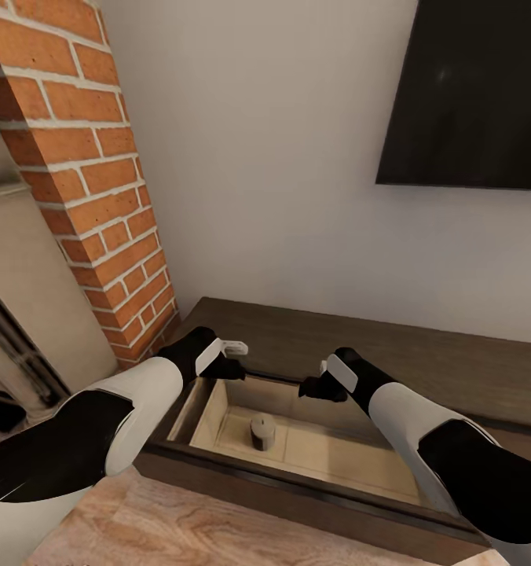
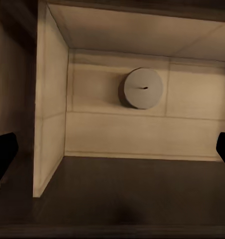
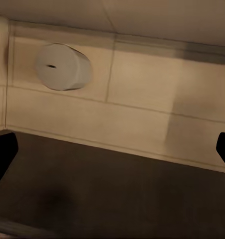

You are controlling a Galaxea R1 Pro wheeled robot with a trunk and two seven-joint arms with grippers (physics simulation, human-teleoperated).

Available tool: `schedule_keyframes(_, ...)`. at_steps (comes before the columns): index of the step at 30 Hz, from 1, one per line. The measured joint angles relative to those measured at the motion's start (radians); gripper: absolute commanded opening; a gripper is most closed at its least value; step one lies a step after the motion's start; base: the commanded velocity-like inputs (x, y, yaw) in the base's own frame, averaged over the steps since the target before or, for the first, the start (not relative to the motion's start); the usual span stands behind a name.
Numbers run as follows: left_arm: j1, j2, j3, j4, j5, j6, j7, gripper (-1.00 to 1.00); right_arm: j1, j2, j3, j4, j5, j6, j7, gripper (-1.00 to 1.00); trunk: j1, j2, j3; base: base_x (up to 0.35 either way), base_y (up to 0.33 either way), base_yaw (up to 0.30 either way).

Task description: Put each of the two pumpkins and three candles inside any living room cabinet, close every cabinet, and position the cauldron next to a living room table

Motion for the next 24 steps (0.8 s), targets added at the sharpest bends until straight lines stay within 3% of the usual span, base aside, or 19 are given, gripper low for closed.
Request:
schedule_keyframes(14,0.0,0.0,0.001,0.0,0.0,0.0,0.0,1.0,0.0,0.0,0.0,0.0,0.0,-0.002,0.002,1.0,-0.054,0.098,0.057,0.0,0.0,0.113)
schedule_keyframes(24,0.0,0.0,0.0,0.0,0.0,-0.003,0.0,1.0,0.0,0.001,0.001,0.0,0.001,-0.003,0.0,1.0,-0.053,0.098,0.069,-0.048,0.0,0.194)
